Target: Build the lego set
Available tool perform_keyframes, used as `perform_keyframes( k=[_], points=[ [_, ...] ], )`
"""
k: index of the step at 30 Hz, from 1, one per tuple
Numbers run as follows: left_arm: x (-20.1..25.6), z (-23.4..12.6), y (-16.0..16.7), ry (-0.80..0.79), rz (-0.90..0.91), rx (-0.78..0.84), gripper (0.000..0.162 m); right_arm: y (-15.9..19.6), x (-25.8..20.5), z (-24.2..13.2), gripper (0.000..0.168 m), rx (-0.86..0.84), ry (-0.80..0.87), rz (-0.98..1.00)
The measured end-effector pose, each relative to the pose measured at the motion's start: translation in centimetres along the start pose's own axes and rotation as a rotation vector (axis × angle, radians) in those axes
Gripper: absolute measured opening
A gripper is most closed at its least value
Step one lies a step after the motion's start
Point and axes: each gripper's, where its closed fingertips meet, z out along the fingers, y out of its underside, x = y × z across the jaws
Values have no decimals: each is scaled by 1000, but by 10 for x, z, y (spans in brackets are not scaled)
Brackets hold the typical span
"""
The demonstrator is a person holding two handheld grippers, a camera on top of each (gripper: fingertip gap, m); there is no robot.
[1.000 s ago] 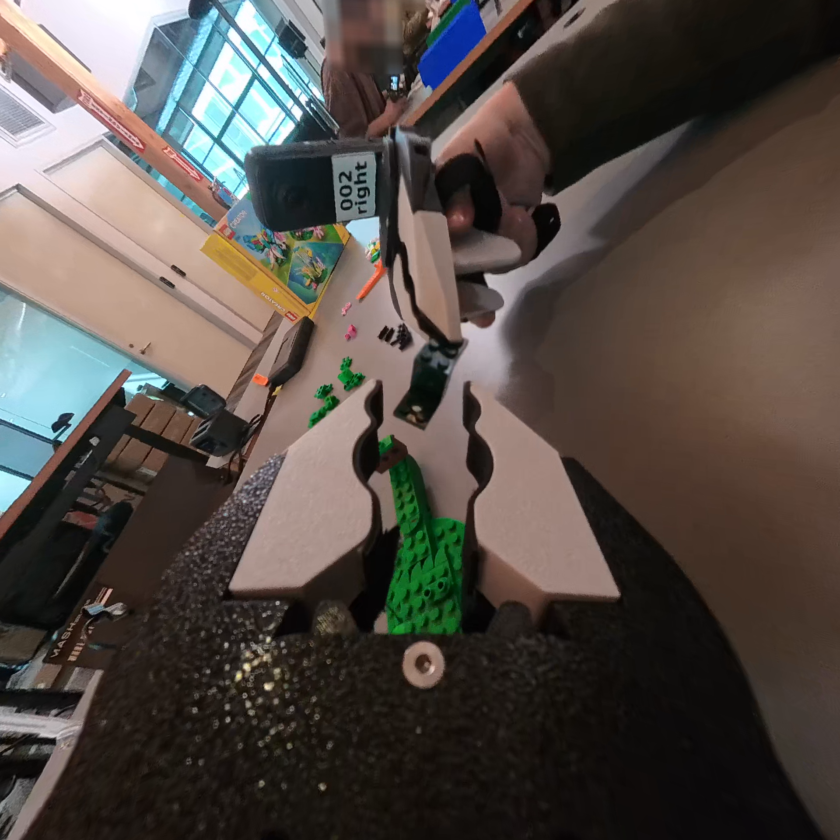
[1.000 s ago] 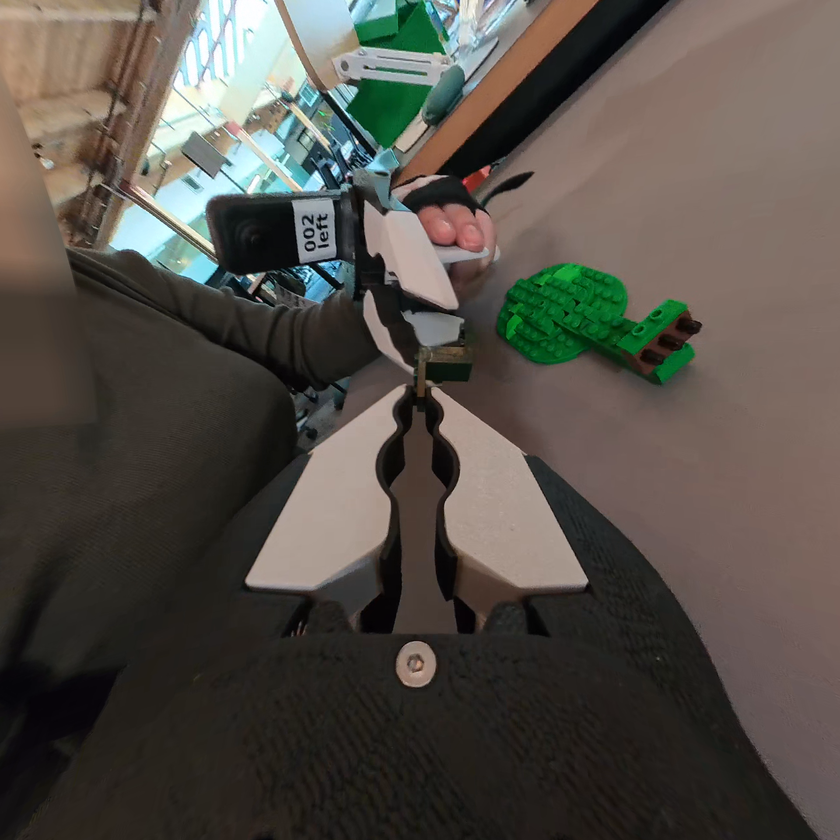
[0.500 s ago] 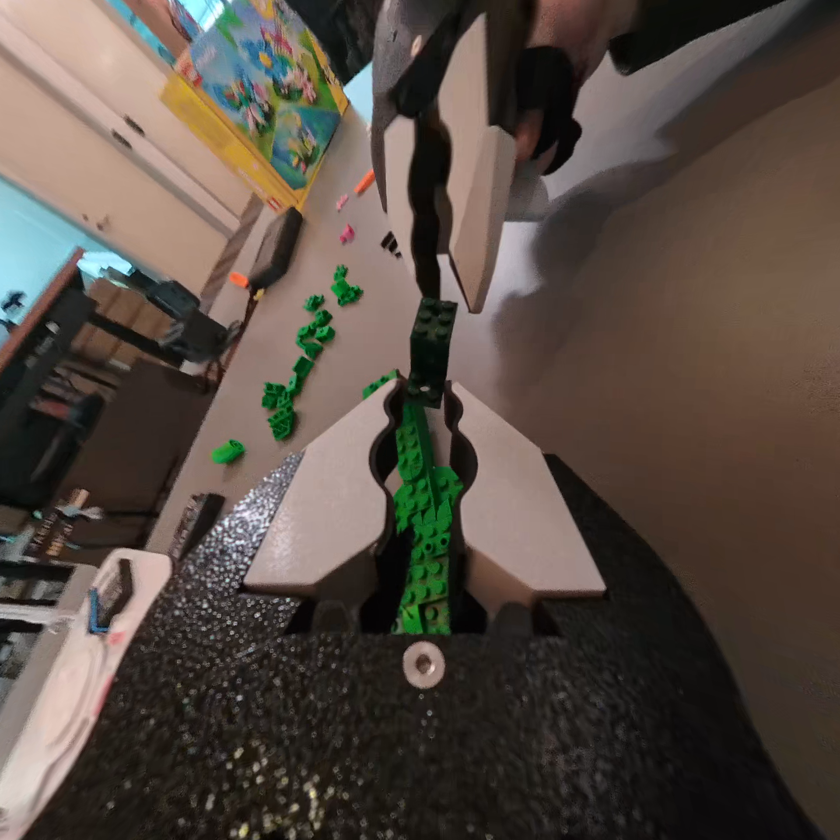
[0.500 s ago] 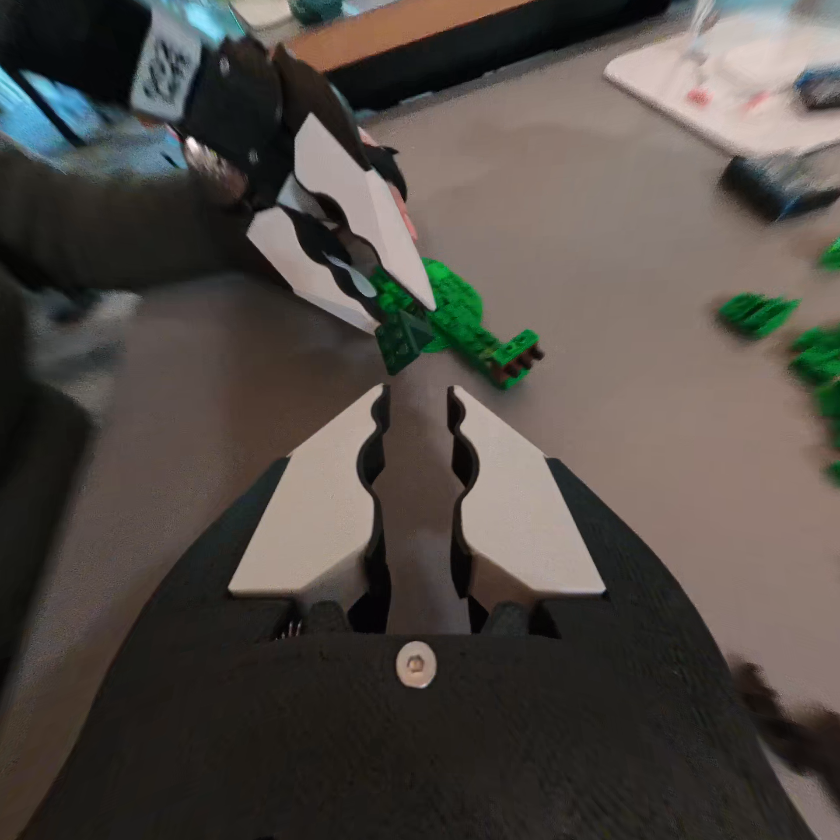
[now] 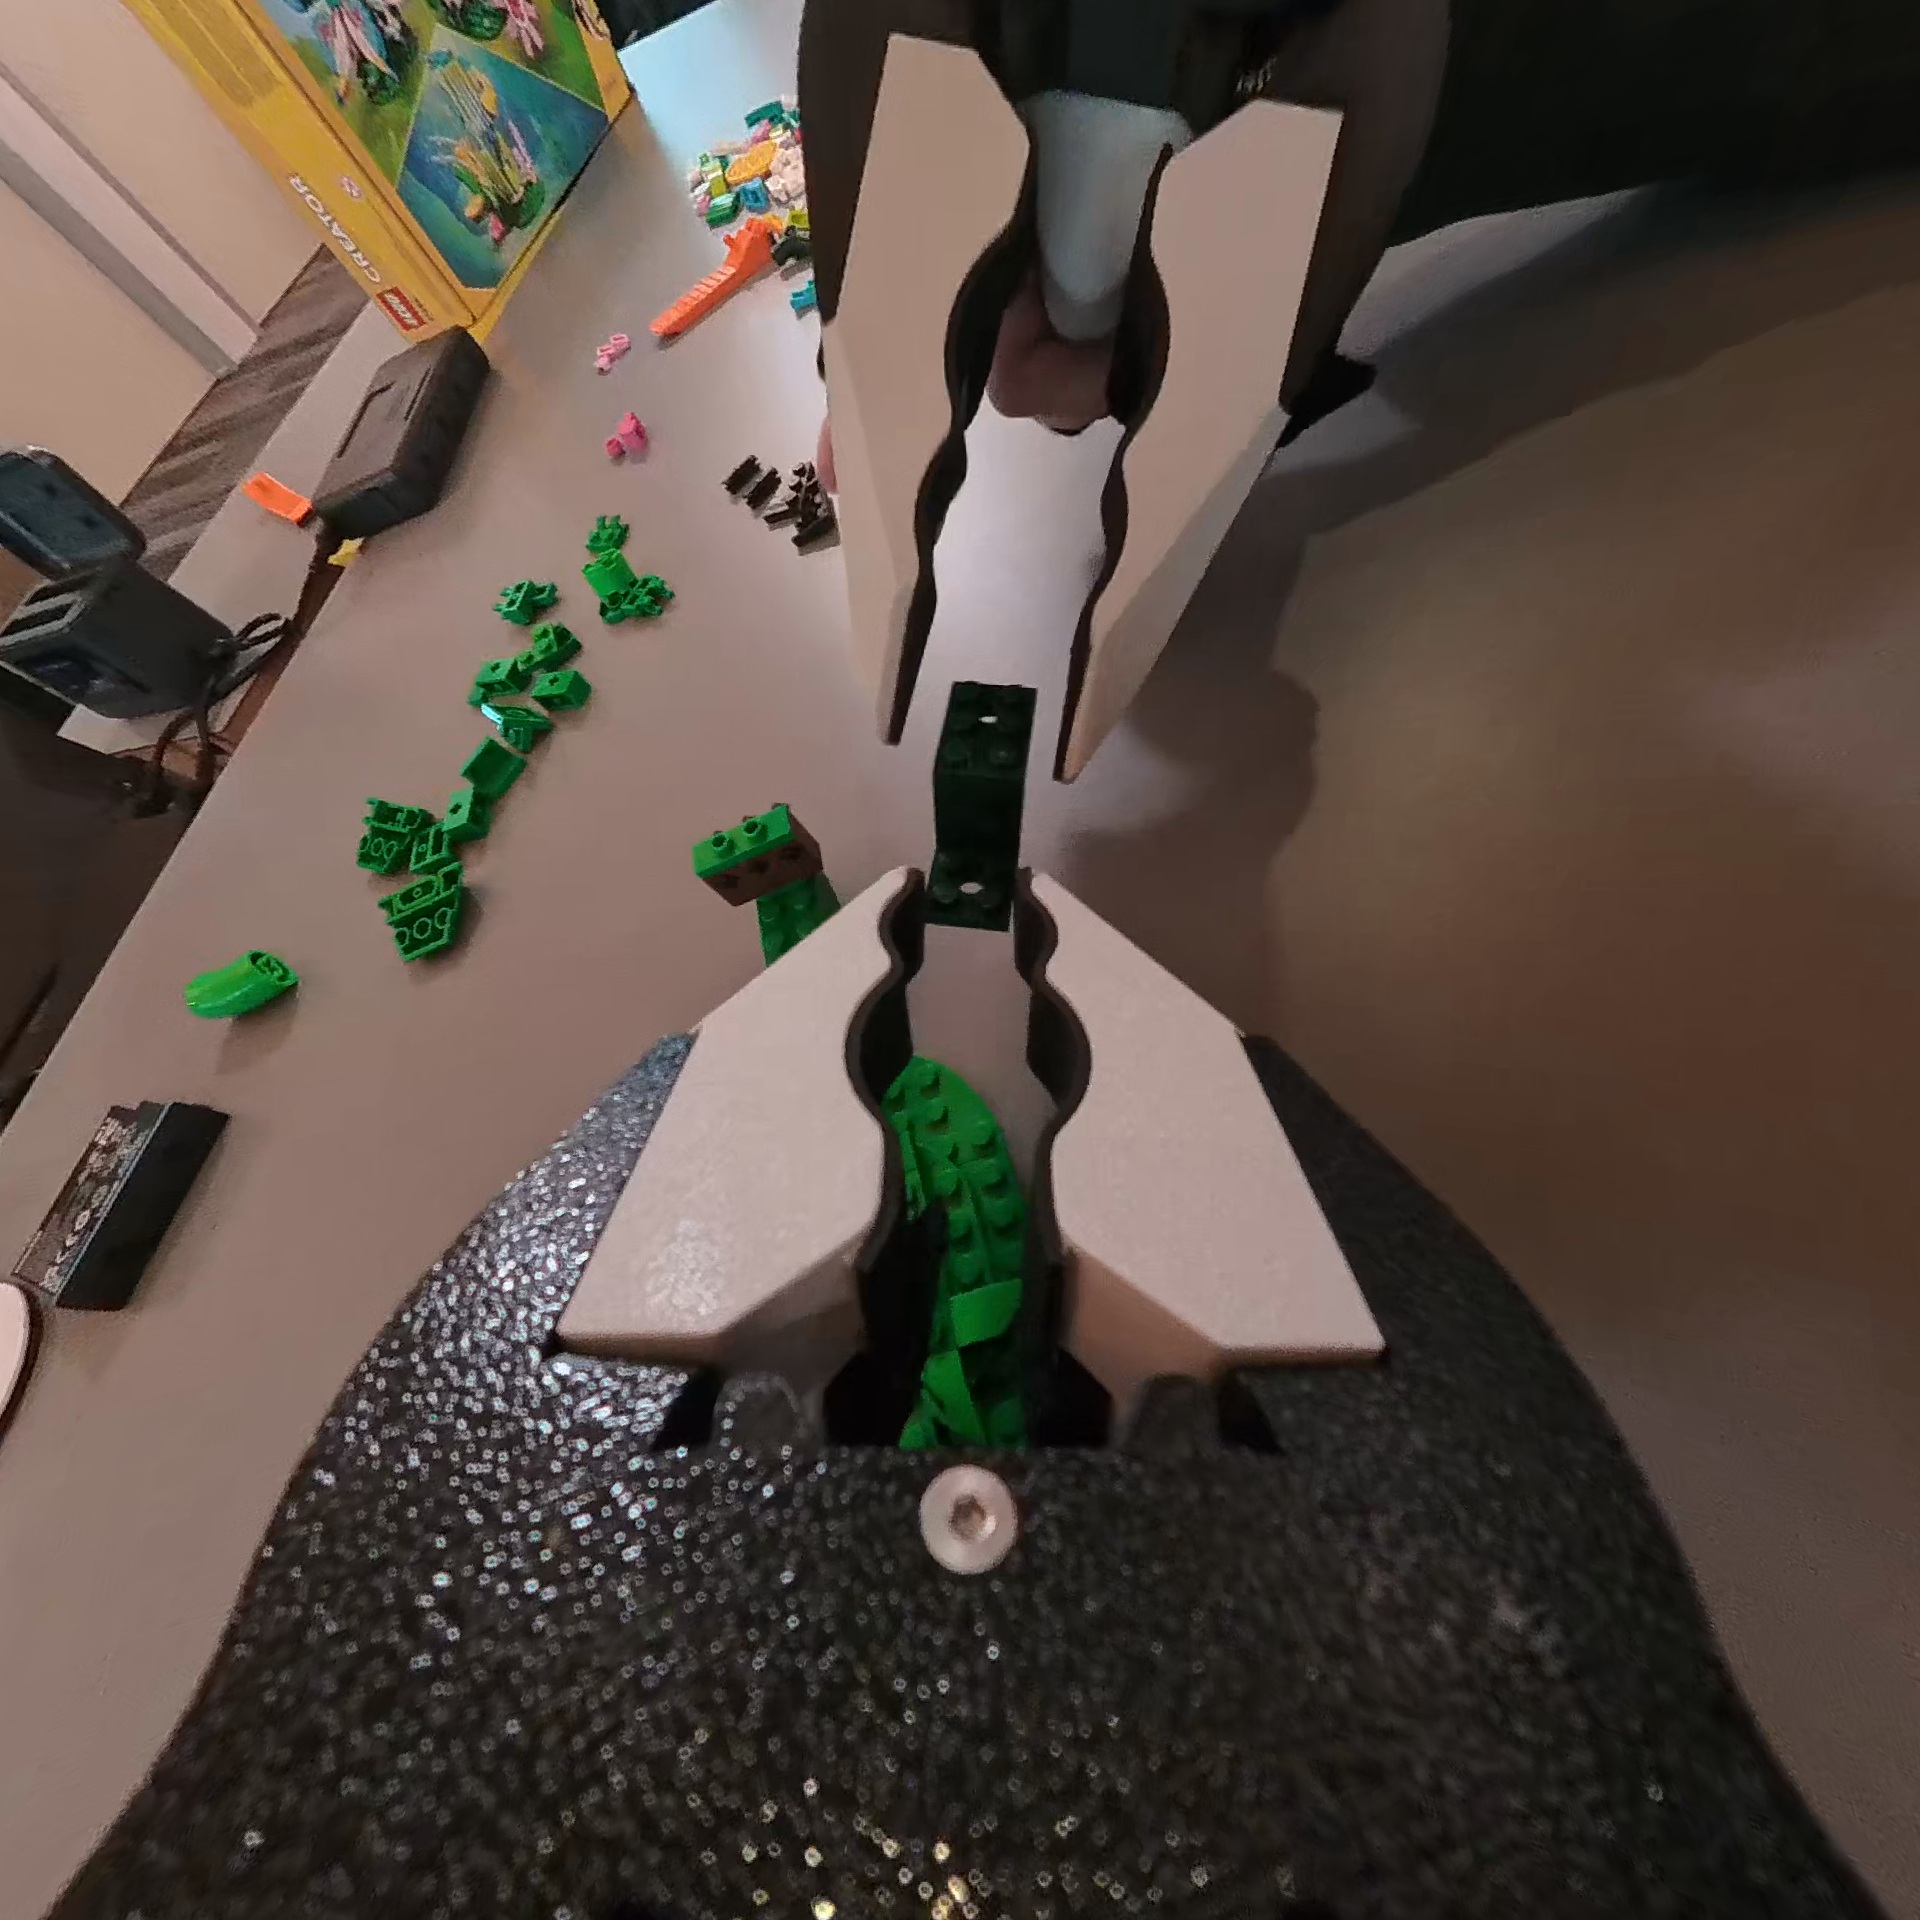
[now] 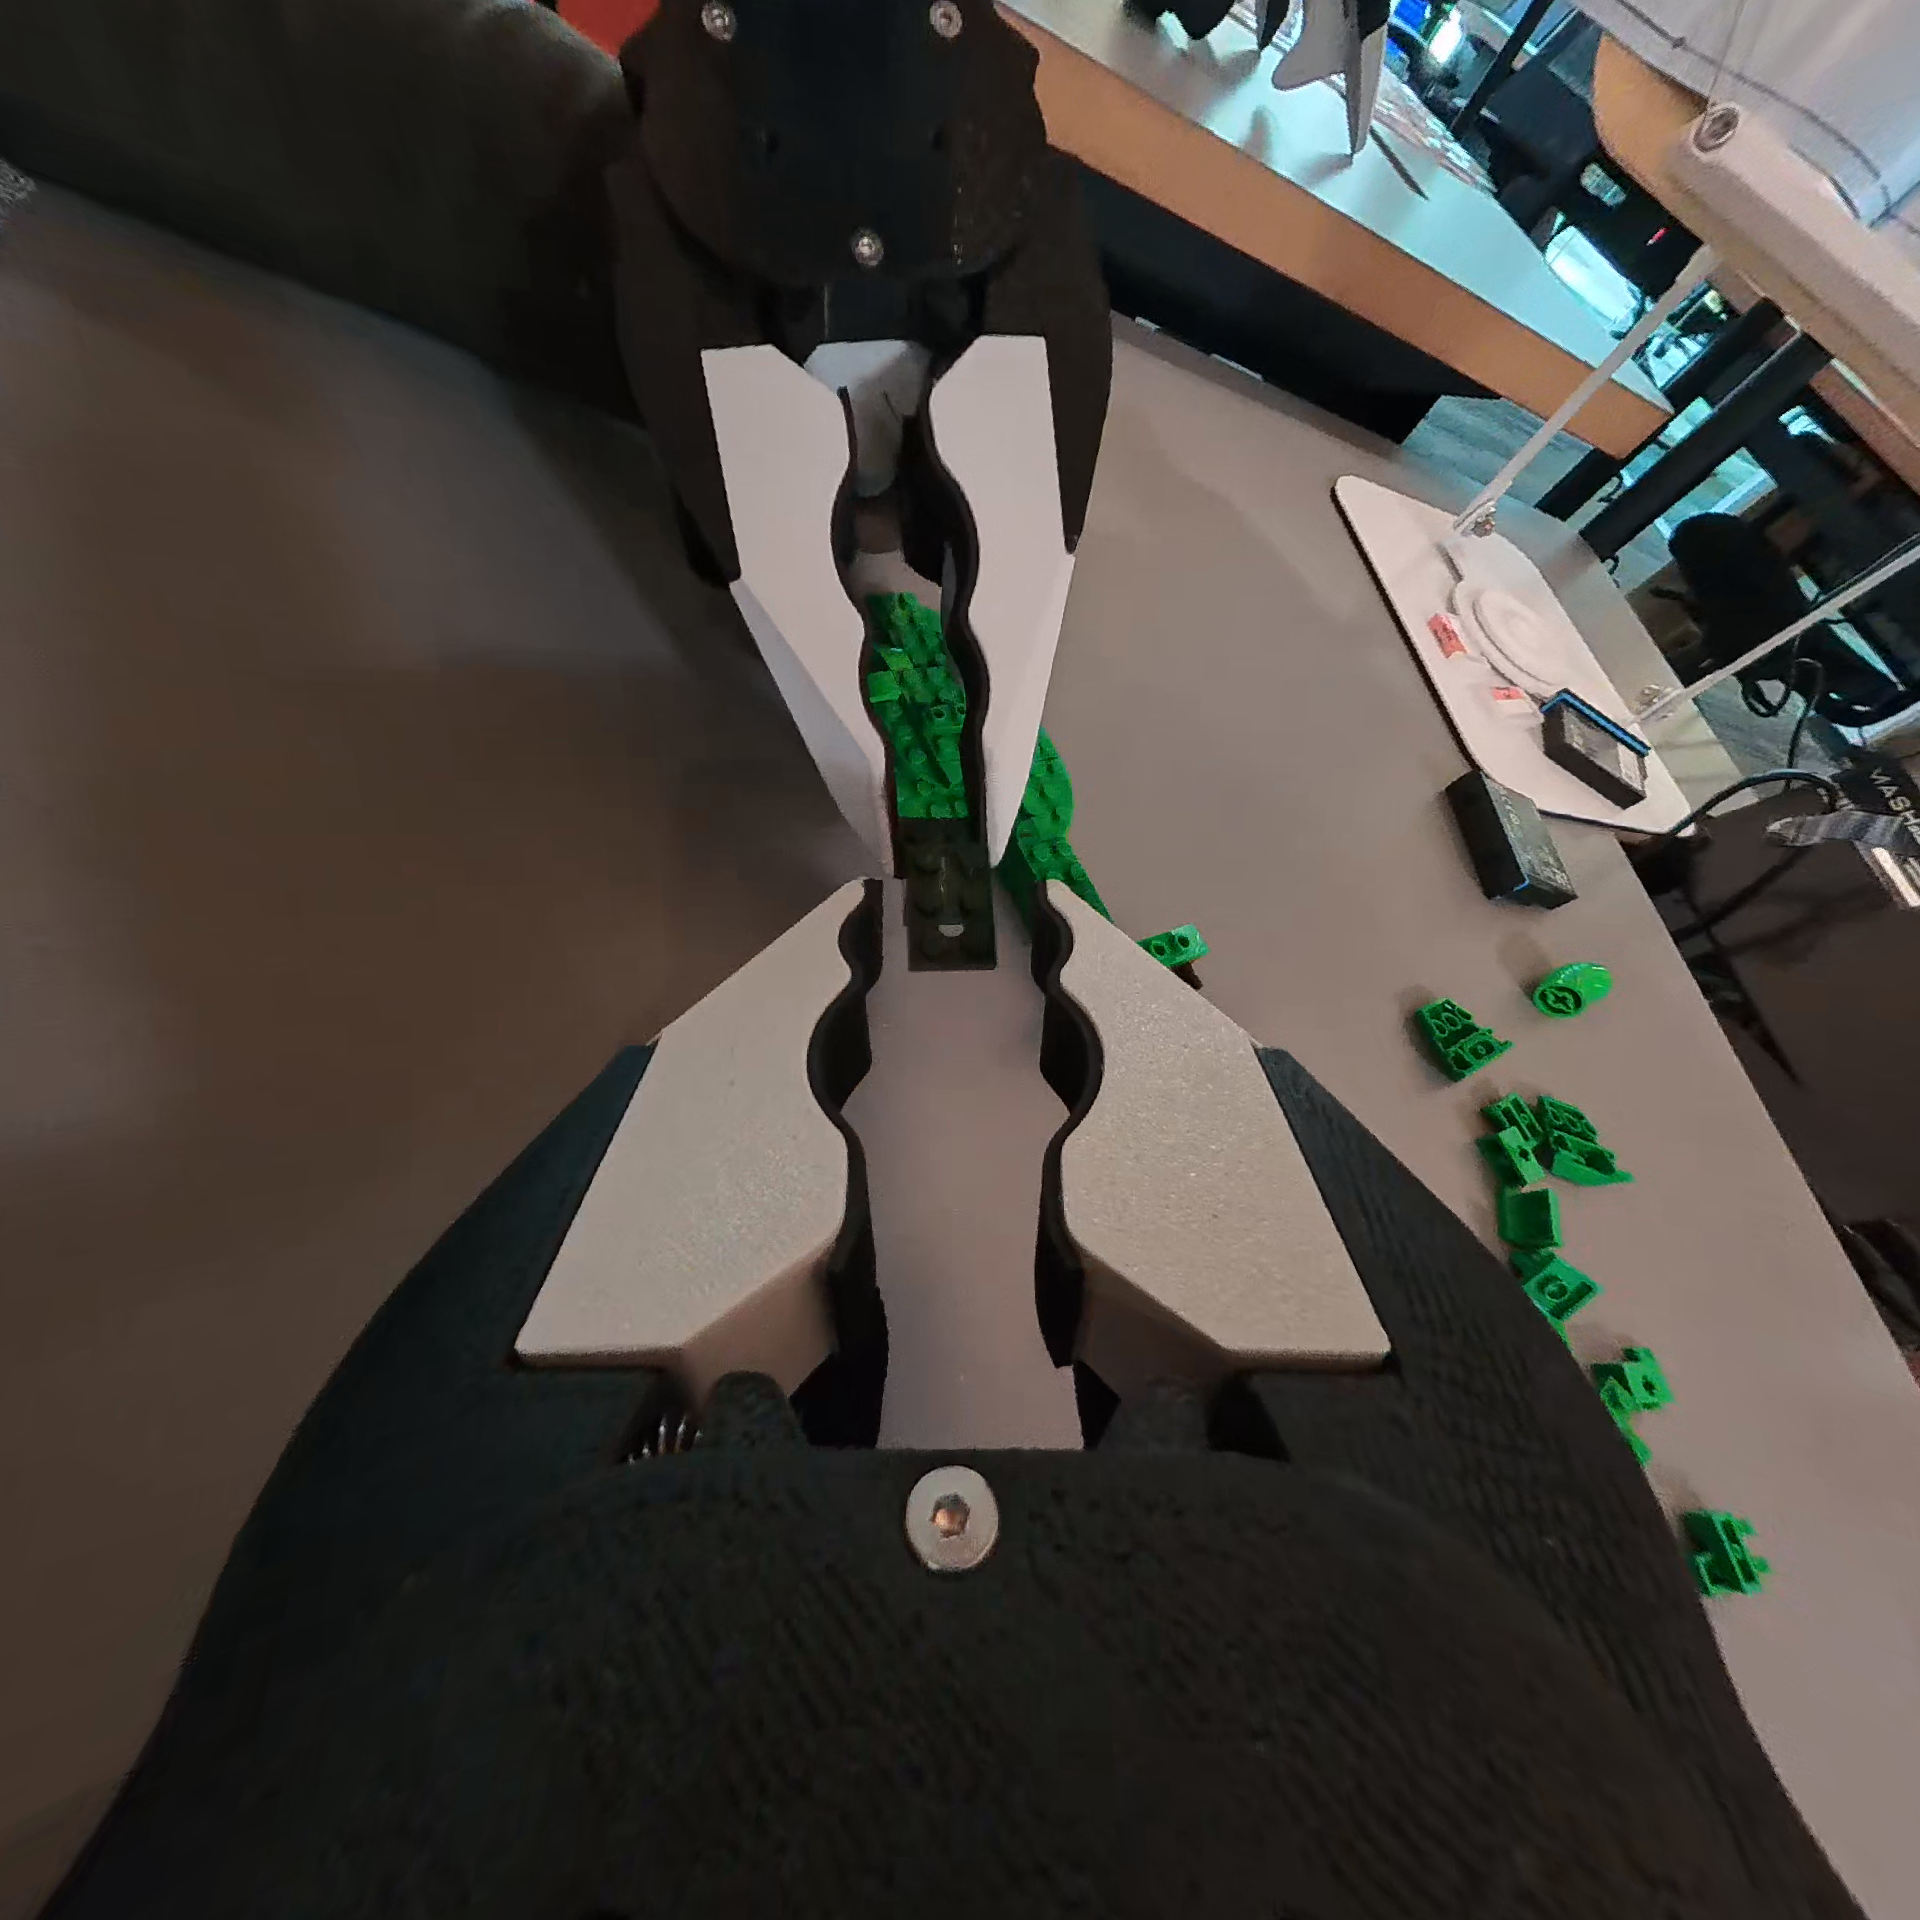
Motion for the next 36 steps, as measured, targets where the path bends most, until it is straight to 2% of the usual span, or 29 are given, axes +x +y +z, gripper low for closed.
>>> perform_keyframes(
  k=[4,7,12,18,22,28,30,33,36],
  points=[
    [2,1,-1,7,3,7,15,-1,-3,1,15,9,-16,-5],
    [1,0,-1,1,5,15,15,-1,-3,1,15,11,-15,2],
    [-11,-3,-11,-102,48,75,18,-7,9,-8,14,54,27,34],
    [-25,-2,8,-148,-15,-19,26,-6,28,-17,15,63,100,57],
    [-35,-3,18,-172,-120,-71,38,-14,43,-19,15,84,39,102],
    [-43,7,24,-146,-285,-127,67,-10,60,-5,15,-40,-180,108],
    [-41,12,30,-140,-288,-167,62,-4,60,1,15,-123,-261,91],
    [-39,16,30,-131,-275,-190,42,6,56,8,15,-240,-360,45],
    [-35,17,28,-113,-236,-195,32,9,51,15,15,-317,-436,7]
  ],
)
